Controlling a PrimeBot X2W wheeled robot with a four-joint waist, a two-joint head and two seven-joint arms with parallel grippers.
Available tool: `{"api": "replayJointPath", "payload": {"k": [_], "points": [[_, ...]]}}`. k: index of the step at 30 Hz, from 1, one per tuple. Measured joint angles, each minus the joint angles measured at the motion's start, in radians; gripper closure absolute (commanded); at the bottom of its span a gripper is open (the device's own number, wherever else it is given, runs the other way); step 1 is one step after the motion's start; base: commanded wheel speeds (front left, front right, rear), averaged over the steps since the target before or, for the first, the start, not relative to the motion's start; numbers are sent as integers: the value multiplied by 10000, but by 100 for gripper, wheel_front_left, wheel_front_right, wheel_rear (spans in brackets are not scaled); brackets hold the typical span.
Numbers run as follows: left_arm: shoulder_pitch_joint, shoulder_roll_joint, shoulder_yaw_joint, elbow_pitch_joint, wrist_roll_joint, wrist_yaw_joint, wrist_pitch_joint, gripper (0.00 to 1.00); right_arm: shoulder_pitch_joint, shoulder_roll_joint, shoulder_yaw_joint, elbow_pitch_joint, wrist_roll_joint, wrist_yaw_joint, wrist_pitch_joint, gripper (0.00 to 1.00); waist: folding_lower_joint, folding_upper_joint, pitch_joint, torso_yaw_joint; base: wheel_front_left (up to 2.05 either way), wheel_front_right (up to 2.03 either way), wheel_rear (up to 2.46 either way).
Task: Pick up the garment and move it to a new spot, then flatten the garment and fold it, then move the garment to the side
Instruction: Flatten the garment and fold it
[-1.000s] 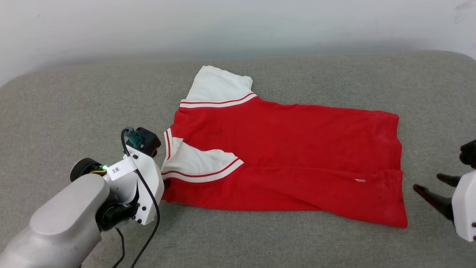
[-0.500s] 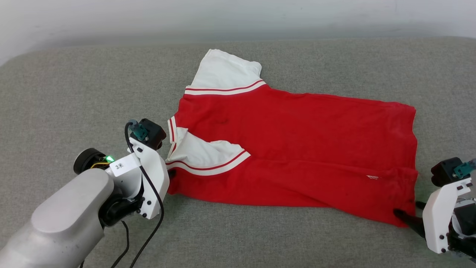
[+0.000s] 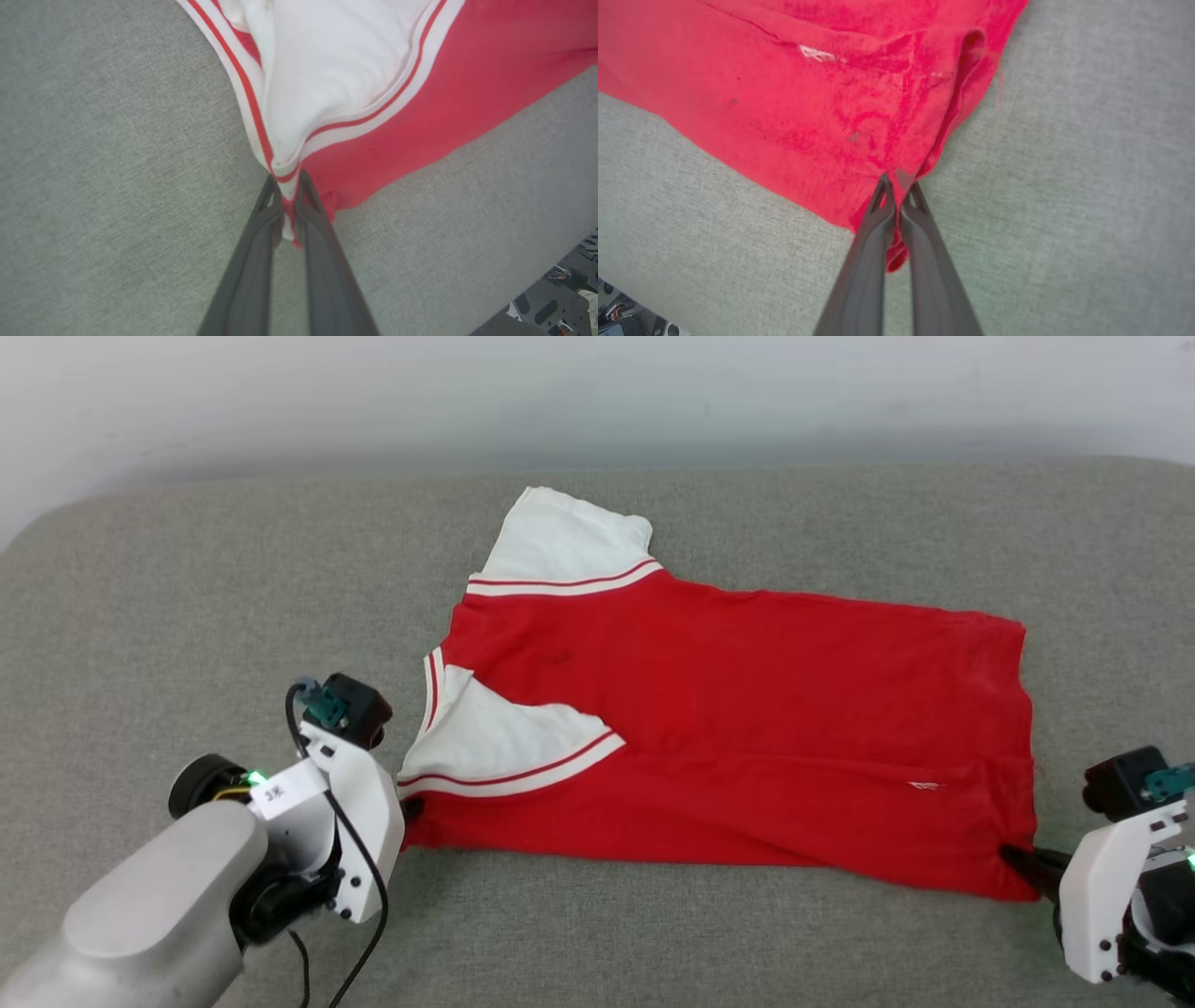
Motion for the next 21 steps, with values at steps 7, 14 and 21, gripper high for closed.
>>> {"api": "replayJointPath", "payload": {"k": [7, 14, 21], "points": [[768, 445, 44, -593, -249, 178, -186, 100, 295, -604, -125, -723, 337, -2, -698, 100, 0, 0, -648, -56, 0, 0, 0], [1731, 943, 63, -1467, -550, 642, -274, 100, 1160, -1099, -568, -1475, 593, 0, -752, 100, -1, 0, -1045, -21, 0, 0, 0], [2467, 988, 13, -1870, -715, 1062, -581, 100, 2202, -1087, -1361, -1816, 715, 0, -399, 100, -1, 0, -795, -2, 0, 0, 0]]}}
